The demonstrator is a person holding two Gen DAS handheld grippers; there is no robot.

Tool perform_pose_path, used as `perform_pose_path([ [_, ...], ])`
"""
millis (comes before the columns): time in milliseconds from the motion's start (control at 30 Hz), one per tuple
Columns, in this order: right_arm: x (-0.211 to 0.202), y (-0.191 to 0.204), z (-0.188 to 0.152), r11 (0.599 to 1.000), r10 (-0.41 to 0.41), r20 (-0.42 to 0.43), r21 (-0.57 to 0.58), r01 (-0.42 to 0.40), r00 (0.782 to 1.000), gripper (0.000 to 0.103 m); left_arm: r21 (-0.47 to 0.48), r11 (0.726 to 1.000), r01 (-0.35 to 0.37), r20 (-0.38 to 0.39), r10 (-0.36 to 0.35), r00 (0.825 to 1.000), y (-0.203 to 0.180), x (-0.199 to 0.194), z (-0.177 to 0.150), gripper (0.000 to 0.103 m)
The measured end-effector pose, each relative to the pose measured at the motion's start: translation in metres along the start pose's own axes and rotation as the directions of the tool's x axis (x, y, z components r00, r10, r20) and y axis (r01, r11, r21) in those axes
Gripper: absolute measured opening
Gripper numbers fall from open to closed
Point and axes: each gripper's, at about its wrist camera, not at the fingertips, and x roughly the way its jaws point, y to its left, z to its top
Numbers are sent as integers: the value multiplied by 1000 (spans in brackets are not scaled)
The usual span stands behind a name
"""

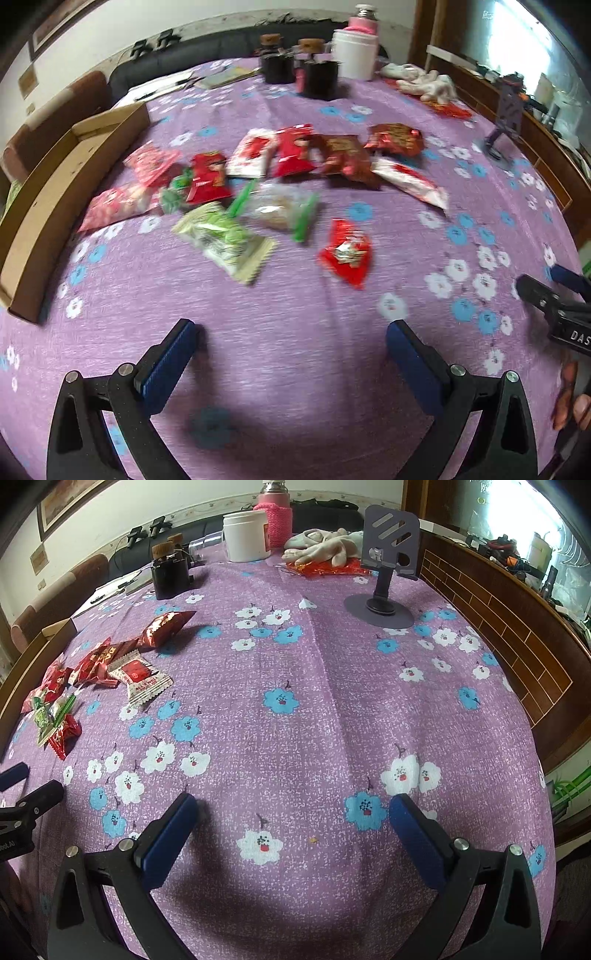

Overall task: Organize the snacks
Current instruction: 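Move both grippers open toward the spilled snack pile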

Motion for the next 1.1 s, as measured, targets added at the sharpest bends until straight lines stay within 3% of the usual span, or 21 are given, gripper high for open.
perform_pose_path([
  [67, 0, 1, 1, 1000, -6, -9, 9, 6, 1000, 103, -46, 999, 10, -21, -11, 1000, 14, -3, 0, 103],
  [167, 2, 11, 7, 1000, 11, -34, -16, -11, 999, 103, -72, 996, 51, 40, -48, 998, 35, -21, 3, 103],
  [233, 3, 22, 12, 998, 37, -40, -48, -39, 998, 103, -74, 996, 39, 71, -34, 997, 45, -33, 6, 103],
  [300, -2, 35, 18, 993, 78, -19, -90, -79, 997, 103, -84, 996, 31, 92, -23, 995, 56, -42, 10, 103],
  [433, -21, 69, 34, 976, 110, 76, -195, -93, 991, 103, -126, 987, 95, 140, -77, 987, 80, -54, 16, 103],
  [567, -29, 95, 47, 960, 53, 150, -280, -9, 987, 103, -112, 993, 40, 134, -25, 991, 87, -52, 24, 103],
  [633, -27, 106, 55, 942, 55, 169, -334, 4, 984, 103, -104, 992, 66, 131, -52, 990, 89, -49, 27, 103],
  [700, -22, 110, 61, 935, 107, 151, -352, -48, 983, 103, -97, 989, 109, 138, -95, 986, 92, -49, 26, 103],
  [733, -19, 109, 65, 933, 132, 138, -352, -76, 982, 103, -81, 980, 182, 147, -168, 975, 93, -50, 27, 102],
  [767, -16, 108, 68, 933, 147, 127, -348, -94, 981, 103, -63, 959, 275, 172, -261, 950, 94, -54, 25, 102],
  [800, -14, 108, 71, 932, 161, 118, -346, -111, 980, 103, -56, 945, 323, 196, -306, 931, 96, -59, 24, 102],
  [833, -14, 108, 71, 927, 187, 117, -350, -136, 975, 103, -20, 916, 402, 246, -385, 890, 98, -70, 20, 102],
  [867, -17, 108, 71, 922, 207, 123, -356, -152, 970, 103, 21, 902, 430, 287, -418, 862, 98, -81, 17, 102],
  [967, -32, 107, 67, 913, 229, 174, -380, -150, 958, 103, 113, 926, 359, 377, -375, 847, 91, -110, 9, 102],
  [1100, -44, 104, 63, 913, 229, 216, -385, -133, 949, 103, 115, 928, 355, 405, -370, 836, 95, -120, 8, 102],
])
